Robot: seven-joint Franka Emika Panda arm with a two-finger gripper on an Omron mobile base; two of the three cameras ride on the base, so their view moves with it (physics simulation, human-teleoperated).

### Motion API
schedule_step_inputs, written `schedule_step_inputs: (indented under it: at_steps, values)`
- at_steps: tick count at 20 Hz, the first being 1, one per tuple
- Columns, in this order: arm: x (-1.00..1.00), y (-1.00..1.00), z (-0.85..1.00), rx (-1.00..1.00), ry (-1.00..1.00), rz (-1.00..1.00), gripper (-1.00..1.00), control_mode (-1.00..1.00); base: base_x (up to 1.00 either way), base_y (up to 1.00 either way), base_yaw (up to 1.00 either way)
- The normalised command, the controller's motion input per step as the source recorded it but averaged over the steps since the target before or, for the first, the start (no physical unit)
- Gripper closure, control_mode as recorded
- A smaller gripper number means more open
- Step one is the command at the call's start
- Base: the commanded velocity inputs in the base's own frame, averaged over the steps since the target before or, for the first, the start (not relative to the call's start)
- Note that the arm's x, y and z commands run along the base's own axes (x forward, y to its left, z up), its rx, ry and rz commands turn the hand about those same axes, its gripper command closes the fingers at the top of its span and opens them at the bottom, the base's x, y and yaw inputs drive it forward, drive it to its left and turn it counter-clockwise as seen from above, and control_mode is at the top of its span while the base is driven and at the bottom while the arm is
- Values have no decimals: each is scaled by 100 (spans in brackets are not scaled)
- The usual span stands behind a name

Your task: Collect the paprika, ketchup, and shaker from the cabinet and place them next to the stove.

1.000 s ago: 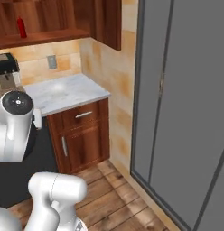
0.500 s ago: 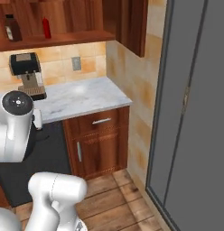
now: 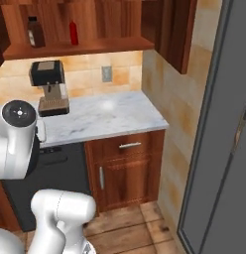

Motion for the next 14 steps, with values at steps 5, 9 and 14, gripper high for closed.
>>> schedule_step_inputs:
  at_steps: [5, 9, 14]
  values:
    - [0, 0, 0, 0, 0, 0, -100, 100, 60, -1, 27]
    - [0, 0, 0, 0, 0, 0, -100, 100, 68, 0, 26]
    - [0, 0, 0, 0, 0, 0, -100, 100, 55, -9, 22]
